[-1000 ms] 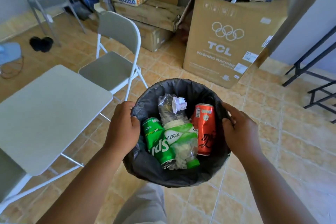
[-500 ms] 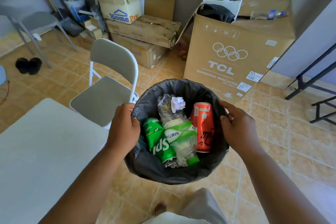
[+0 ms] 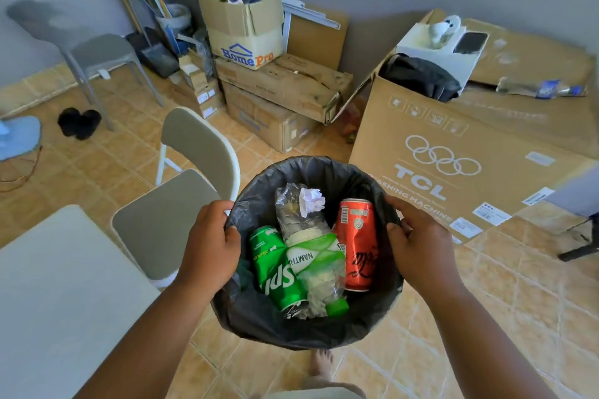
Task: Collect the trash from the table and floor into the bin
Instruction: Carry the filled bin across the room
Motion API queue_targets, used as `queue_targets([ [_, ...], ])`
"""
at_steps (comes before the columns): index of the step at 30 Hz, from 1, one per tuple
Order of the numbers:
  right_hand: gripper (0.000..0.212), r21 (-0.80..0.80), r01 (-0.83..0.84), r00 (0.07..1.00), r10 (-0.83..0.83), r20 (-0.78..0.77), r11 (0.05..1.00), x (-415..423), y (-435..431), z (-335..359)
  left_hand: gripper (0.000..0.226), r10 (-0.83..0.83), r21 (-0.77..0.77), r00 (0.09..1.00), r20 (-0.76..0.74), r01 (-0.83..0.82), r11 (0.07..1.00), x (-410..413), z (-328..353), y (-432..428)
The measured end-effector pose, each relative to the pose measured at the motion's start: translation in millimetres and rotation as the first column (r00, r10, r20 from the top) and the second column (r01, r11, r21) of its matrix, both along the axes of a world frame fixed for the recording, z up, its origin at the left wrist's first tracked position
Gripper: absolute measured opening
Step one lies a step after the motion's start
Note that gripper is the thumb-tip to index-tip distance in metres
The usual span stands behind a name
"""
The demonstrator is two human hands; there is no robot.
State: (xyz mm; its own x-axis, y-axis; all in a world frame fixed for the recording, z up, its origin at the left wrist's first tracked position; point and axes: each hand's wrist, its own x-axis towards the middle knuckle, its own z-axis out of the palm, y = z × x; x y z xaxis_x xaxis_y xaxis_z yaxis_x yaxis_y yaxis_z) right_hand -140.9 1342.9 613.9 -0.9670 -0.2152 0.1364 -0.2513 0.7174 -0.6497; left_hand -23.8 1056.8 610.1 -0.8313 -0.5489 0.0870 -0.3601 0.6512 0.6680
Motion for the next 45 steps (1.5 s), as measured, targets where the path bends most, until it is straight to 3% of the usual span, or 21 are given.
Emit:
queue_targets([
  [9, 0.045, -0.009, -0.100, 0.994, 0.100, 0.054, 0.995, -137, -31, 5, 0.032, 0.106, 0.034, 0.994, 0.018, -0.106, 0.994, -108, -6, -24],
  [22, 0.038, 0.065, -0.031, 0.982, 0.018, 0.189, 0.997, -327, -128, 1, 0.041, 0.100, 0.390, 0.993, 0.070, -0.119, 0.913, -285, -29, -129],
  [25, 0.028, -0.001, 0.018, 0.965, -0.018, 0.263, 1.000, -379, -161, 6, 0.044, 0.084, 0.450, 0.994, 0.071, -0.107, 0.886, -332, -24, -170],
  [29, 0.034, -0.074, 0.037, 0.947, -0.011, 0.322, 0.997, -437, -206, 8, 0.052, 0.091, 0.473, 0.993, 0.082, -0.119, 0.873, -382, -11, -213],
  [37, 0.031, -0.105, -0.147, 0.925, 0.175, 0.336, 0.983, -539, -308, 12, 0.061, 0.259, 0.527, 0.966, 0.025, -0.233, 0.818, -447, -3, -292],
  [45, 0.034, -0.204, -0.344, 0.825, 0.398, 0.401, 0.917, -651, -427, 7, 0.048, 0.480, 0.527, 0.876, 0.033, -0.424, 0.737, -508, -7, -362],
])
